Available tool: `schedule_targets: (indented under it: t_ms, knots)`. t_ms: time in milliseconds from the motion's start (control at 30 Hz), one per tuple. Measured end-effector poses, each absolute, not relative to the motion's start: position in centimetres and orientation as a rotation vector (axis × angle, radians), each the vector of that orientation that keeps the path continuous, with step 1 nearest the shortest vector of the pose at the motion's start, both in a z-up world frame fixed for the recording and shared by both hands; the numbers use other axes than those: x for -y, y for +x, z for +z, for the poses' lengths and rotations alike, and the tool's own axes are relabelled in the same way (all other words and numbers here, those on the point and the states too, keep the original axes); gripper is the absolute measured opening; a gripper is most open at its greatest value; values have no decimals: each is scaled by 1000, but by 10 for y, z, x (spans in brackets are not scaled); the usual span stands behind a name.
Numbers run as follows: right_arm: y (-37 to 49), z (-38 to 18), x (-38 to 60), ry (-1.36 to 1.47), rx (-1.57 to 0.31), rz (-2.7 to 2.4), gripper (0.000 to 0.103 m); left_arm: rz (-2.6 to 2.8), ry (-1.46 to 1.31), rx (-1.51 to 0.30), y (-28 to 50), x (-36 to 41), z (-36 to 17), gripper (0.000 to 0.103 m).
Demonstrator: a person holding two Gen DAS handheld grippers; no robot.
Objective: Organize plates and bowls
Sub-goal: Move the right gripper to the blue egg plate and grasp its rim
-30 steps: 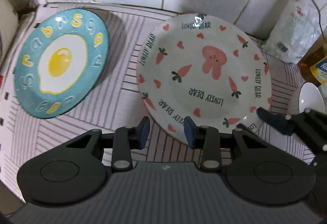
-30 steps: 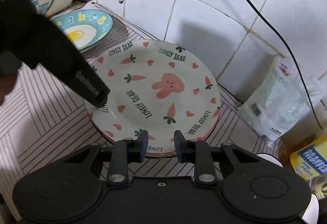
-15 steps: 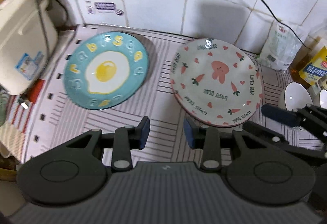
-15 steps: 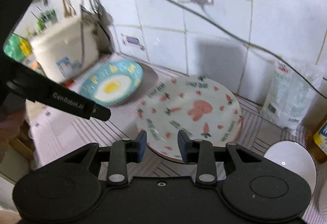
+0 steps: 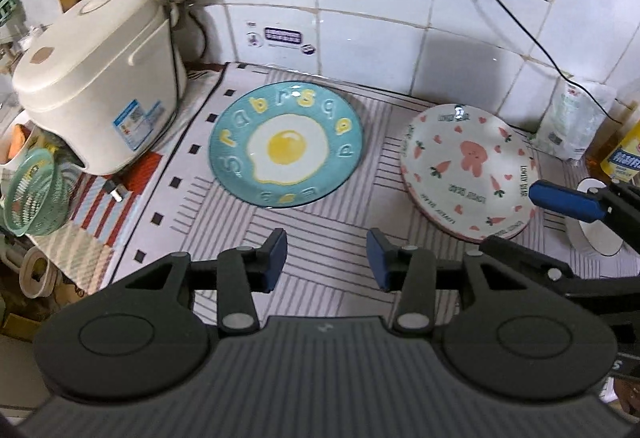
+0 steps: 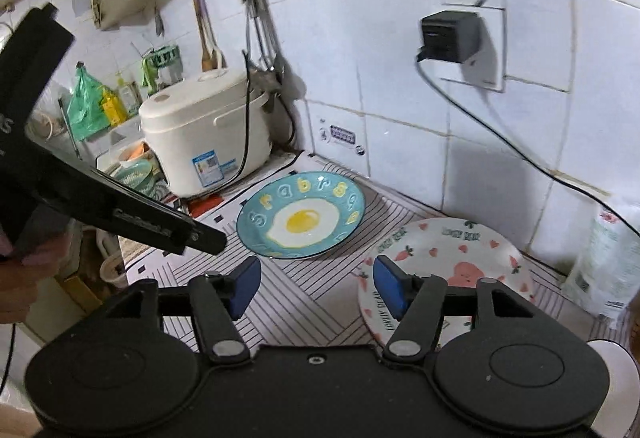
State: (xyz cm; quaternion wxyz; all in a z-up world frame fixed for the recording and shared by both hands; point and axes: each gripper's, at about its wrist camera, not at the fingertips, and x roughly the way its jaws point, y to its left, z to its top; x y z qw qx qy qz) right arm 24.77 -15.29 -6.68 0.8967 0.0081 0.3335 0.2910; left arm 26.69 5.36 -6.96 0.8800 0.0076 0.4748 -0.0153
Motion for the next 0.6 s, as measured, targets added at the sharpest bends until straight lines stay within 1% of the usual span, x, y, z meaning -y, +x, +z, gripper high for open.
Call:
schedule_targets:
  t_ms: [167,367,433,467,500,600]
  knots:
    - [247,-68,139,17,-697,625,69,4,22,-1002,262,-72,-71,50]
    - [249,-65,124,16,-675,641,73,30,13,-1027,266,-96,-81,52]
    - [254,-65,119,20,-672,642,75,33,-8,-1020,269,-106,-87,52]
    - [257,-66,116,25,-669,642,79,28,-19,-1016,271,-110,-90,55]
    - [260,-67,113,34,-666,642,86,21,-34,-1014,273,-114,-93,56]
    - [269,-76,108,89,-631,652,87,37,-50,-1000,281,-125,-104,56]
